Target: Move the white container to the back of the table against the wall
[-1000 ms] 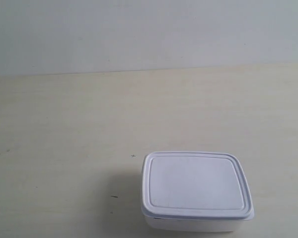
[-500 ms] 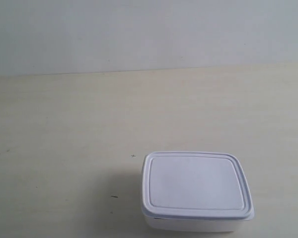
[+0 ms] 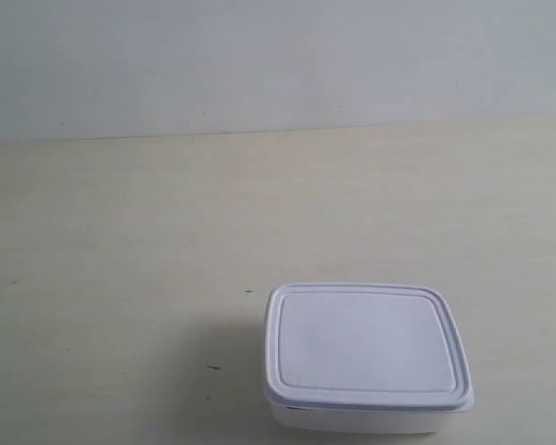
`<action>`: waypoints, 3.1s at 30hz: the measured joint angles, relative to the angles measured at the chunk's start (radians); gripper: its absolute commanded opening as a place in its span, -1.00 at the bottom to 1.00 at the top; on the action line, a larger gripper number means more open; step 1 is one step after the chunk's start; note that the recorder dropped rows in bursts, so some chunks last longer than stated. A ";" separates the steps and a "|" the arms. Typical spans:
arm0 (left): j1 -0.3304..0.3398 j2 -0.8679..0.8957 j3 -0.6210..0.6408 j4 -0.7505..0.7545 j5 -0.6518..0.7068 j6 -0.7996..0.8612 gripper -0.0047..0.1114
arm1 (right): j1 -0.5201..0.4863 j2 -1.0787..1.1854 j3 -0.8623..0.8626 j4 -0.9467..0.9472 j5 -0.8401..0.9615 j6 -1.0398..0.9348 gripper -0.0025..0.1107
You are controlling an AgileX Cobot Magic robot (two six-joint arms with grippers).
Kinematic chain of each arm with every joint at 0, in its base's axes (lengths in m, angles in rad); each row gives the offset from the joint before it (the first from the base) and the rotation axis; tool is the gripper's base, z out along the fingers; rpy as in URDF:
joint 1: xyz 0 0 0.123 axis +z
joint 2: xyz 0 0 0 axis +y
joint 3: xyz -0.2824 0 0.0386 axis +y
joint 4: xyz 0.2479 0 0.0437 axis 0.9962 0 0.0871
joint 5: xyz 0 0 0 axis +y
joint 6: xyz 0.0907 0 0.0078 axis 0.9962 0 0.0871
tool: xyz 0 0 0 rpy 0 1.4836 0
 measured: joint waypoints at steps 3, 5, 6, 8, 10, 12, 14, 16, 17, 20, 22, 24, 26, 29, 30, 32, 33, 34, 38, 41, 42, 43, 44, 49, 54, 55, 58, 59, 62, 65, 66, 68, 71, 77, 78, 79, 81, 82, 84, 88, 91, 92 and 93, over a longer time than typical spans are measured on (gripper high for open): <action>0.005 0.000 0.000 -0.002 0.000 0.000 -0.92 | 0.000 0.000 0.000 0.000 0.000 0.000 -0.96; 0.005 0.000 0.000 -0.002 0.000 0.000 -0.92 | 0.000 0.000 0.000 0.000 0.000 0.000 -0.96; 0.005 0.000 0.000 -0.002 0.000 0.000 -0.92 | 0.000 0.000 0.000 0.000 0.000 0.000 -0.96; 0.005 0.000 0.000 -0.003 0.000 0.000 -0.92 | 0.000 0.000 0.000 0.000 0.000 0.000 -0.96; 0.005 0.000 0.000 -0.005 0.000 0.000 -0.92 | 0.000 0.000 0.000 0.000 0.000 0.000 -0.96; 0.005 0.000 0.000 -0.005 0.000 0.000 -0.92 | 0.000 0.000 0.000 0.000 0.000 0.000 -0.96; 0.000 0.000 0.000 -0.005 0.000 0.000 -0.92 | 0.000 0.000 0.000 0.000 0.000 0.000 -0.96; -0.018 0.000 0.000 -0.005 0.000 0.000 -0.92 | 0.000 0.000 0.000 0.000 0.000 0.000 -0.96; -0.028 0.000 0.000 -0.005 0.000 0.000 -0.92 | 0.000 0.000 0.000 0.000 0.000 0.000 -0.96; -0.140 -0.012 0.000 -0.005 0.000 0.000 -0.92 | 0.000 0.000 0.000 0.000 0.000 0.000 -0.96; -0.237 -0.018 0.000 -0.005 0.000 0.000 -0.92 | 0.000 0.000 0.000 0.000 0.000 0.000 -0.96; -0.312 -0.019 0.000 -0.005 0.000 0.000 -0.92 | 0.002 0.000 0.000 0.000 0.000 0.000 -0.96; -0.366 -0.019 0.000 -0.005 0.000 0.000 -0.92 | 0.003 0.000 0.000 0.000 0.000 0.000 -0.96; -0.453 -0.019 0.000 -0.005 0.000 0.000 -0.92 | 0.003 -0.002 0.000 0.000 0.000 0.000 -0.96; -0.478 -0.019 0.000 -0.005 0.000 0.000 -0.92 | 0.003 -0.002 0.000 0.000 0.000 0.000 -0.96; -0.509 -0.019 -0.002 -0.005 0.000 0.000 -0.92 | 0.003 -0.002 0.000 0.000 0.000 0.000 -0.96; -0.513 -0.019 -0.002 -0.005 0.000 0.000 -0.92 | 0.003 -0.002 0.000 0.000 0.000 0.002 -0.96; -0.515 -0.019 -0.002 -0.005 0.000 0.000 -0.92 | 0.003 -0.002 0.000 0.004 -0.014 0.005 -0.96; -0.515 -0.019 -0.002 -0.005 0.000 0.000 -0.92 | 0.009 0.006 0.000 0.205 -0.082 0.197 -0.96; -0.515 -0.019 -0.002 -0.005 0.000 0.000 -0.92 | 0.062 0.013 0.000 0.265 -0.024 0.240 -0.96; -0.515 -0.019 -0.002 -0.005 0.000 0.000 -0.92 | 0.084 0.015 0.000 0.270 0.006 0.243 -0.96; -0.515 -0.019 -0.002 -0.005 0.000 0.000 -0.92 | 0.109 0.015 0.000 0.273 0.037 0.237 -0.96; -0.515 -0.019 -0.002 -0.005 0.000 0.000 -0.92 | 0.131 0.015 0.000 0.273 0.062 0.225 -0.96; -0.515 -0.019 -0.002 -0.005 0.000 0.000 -0.92 | 0.324 0.051 0.000 0.281 0.246 0.110 -0.96; -0.515 -0.019 -0.002 -0.024 0.000 0.000 -0.92 | 0.419 0.092 0.000 0.283 0.418 0.097 -0.96; -0.515 -0.019 -0.002 -0.032 0.000 0.000 -0.92 | 0.428 0.095 0.000 0.283 0.441 0.097 -0.96; -0.515 -0.019 -0.002 -0.105 0.014 -0.026 -0.92 | 0.441 0.096 0.000 0.284 0.512 0.096 -0.96; -0.515 -0.019 -0.002 -0.148 0.019 -0.033 -0.92 | 0.442 0.096 0.000 0.284 0.536 0.096 -0.96; -0.515 -0.019 -0.002 -0.271 0.038 -0.041 -0.92 | 0.445 0.096 0.000 0.287 0.594 0.092 -0.96; -0.515 -0.011 -0.002 -0.339 0.143 -0.041 -0.92 | 0.445 0.096 0.000 0.291 0.633 0.072 -0.96; -0.515 -0.002 -0.003 -0.362 0.205 -0.041 -0.92 | 0.445 0.096 0.000 0.297 0.646 0.066 -0.96; -0.515 0.021 0.001 -0.417 0.325 -0.023 -0.92 | 0.445 0.096 0.000 0.315 0.668 0.049 -0.96; -0.517 0.051 0.041 -0.580 0.450 0.086 -0.92 | 0.445 0.096 0.000 0.343 0.682 0.017 -0.96; -0.583 0.074 0.130 -0.917 0.497 0.314 -0.92 | 0.449 0.116 0.000 0.354 0.718 -0.011 -0.96; -0.605 0.082 0.137 -0.932 0.495 0.322 -0.92 | 0.458 0.127 0.000 0.354 0.724 -0.014 -0.96; -0.630 0.088 0.142 -0.941 0.485 0.326 -0.92 | 0.470 0.137 0.000 0.354 0.732 -0.022 -0.96; -0.683 0.104 0.146 -0.952 0.462 0.329 -0.92 | 0.497 0.157 0.000 0.354 0.748 -0.038 -0.96; -0.716 0.114 0.146 -0.956 0.442 0.332 -0.92 | 0.510 0.168 0.000 0.351 0.754 -0.041 -0.96; -0.791 0.136 0.146 -0.981 0.395 0.333 -0.92 | 0.528 0.189 0.000 0.340 0.761 -0.046 -0.96; -0.963 0.193 0.146 -1.022 0.259 0.333 -0.92 | 0.534 0.225 0.000 0.311 0.768 -0.050 -0.96; -1.103 0.242 0.146 -1.043 0.142 0.333 -0.92 | 0.534 0.237 0.000 0.290 0.768 -0.050 -0.96; -1.153 0.261 0.146 -1.047 0.096 0.333 -0.92 | 0.534 0.237 0.000 0.286 0.768 -0.048 -0.96; -1.192 0.281 0.146 -1.053 0.061 0.333 -0.92 | 0.534 0.237 0.000 0.286 0.768 -0.046 -0.96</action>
